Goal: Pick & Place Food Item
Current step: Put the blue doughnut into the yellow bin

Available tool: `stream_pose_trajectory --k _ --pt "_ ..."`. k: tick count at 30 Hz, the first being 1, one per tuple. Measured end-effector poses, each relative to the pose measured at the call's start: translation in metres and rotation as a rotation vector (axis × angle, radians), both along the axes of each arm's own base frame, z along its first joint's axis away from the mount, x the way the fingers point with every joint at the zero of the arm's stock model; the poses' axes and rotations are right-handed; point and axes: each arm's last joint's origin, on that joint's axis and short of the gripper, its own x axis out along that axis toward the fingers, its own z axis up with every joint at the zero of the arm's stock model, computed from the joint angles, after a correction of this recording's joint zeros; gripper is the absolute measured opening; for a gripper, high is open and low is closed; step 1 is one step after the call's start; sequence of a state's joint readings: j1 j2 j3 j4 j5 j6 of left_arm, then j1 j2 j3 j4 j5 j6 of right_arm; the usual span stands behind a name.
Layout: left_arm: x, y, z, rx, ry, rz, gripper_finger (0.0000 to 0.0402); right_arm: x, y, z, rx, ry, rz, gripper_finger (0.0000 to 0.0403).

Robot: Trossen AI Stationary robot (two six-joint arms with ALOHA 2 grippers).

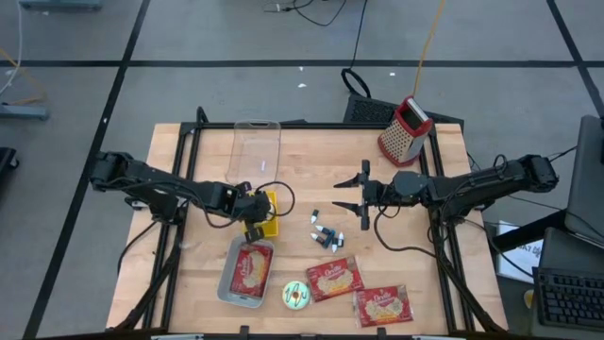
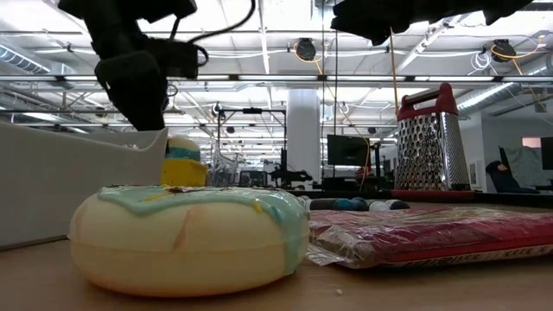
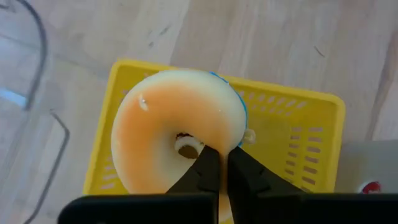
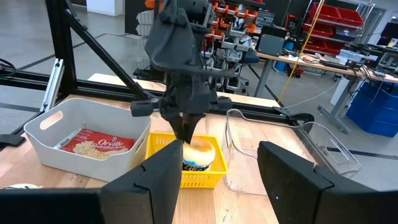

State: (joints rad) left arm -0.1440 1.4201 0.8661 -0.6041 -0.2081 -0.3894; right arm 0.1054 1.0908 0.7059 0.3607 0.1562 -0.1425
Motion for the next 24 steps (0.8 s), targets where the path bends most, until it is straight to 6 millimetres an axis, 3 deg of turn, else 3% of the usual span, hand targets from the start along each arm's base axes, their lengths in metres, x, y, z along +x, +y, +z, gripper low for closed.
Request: stream_pose_trajectory --k 5,11,24 --pt "0.005 0.002 -0.013 -0.047 0.063 -0.054 0.0024 0.0 0.0 0.0 0.0 0.001 0.0 0.0196" --pt "0.007 0.007 -0.025 -0.007 0.142 -0.067 0.0008 0.0 0.0 -0.001 -0.001 0.009 0.0 0.0196" --pt "0.001 0.01 -0.019 0.006 0.156 -0.09 0.0028 0.0 0.0 -0.002 -0.002 0.015 0.0 0.0196"
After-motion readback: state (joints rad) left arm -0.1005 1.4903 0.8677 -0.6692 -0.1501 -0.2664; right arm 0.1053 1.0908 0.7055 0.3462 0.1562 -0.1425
